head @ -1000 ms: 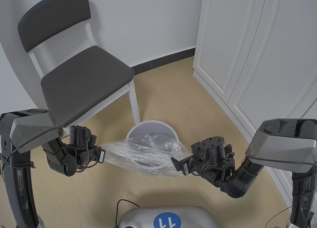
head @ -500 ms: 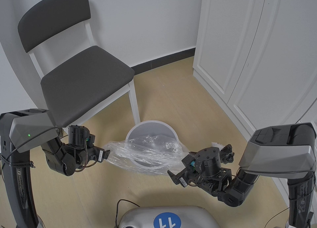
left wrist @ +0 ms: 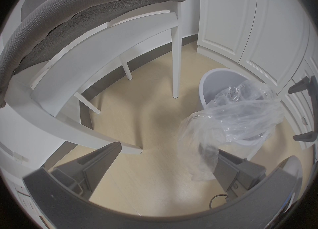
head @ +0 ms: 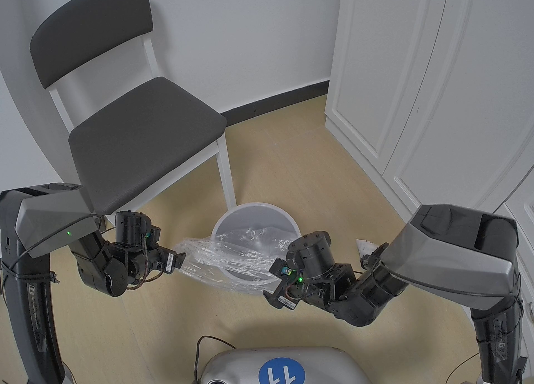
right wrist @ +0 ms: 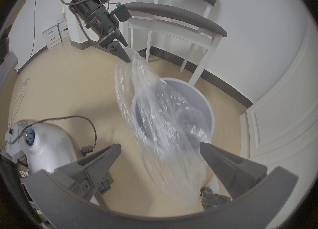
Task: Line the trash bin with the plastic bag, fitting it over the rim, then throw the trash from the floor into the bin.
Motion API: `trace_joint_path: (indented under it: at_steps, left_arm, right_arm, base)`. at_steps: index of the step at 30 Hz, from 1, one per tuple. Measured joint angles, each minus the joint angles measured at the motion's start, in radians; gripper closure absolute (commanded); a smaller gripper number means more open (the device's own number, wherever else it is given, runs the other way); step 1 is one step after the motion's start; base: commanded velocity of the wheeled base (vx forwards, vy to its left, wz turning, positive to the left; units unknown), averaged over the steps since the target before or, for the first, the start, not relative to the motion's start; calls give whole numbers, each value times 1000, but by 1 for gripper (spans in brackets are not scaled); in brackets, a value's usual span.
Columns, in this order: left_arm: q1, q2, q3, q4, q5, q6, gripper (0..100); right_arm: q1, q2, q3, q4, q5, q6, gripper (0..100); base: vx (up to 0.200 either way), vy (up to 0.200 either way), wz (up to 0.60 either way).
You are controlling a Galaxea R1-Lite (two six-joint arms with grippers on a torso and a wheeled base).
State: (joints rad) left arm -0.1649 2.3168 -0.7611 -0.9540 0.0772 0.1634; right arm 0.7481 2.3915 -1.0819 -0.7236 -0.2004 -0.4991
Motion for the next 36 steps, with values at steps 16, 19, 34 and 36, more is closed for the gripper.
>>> trace_joint_path:
  at_steps: [16, 19, 34, 36]
  left_arm:
    - [-5, 0, 5, -20, 2, 1, 0]
    - [-5, 1, 5, -21, 2, 1, 0]
    - [-7, 2, 3, -21, 3, 1, 0]
    - [-7, 2, 3, -21, 3, 1, 0]
  right_arm:
    - [6, 116, -147, 64, 3, -5, 0]
    - [4, 135, -171, 63, -3, -5, 0]
    - [-50, 209, -329, 65, -7, -8, 100]
    - [-53, 204, -353, 72, -7, -8, 100]
  base:
    - [0, 0, 0]
    - [0, 0, 0]
    - [0, 0, 0]
    - [0, 0, 0]
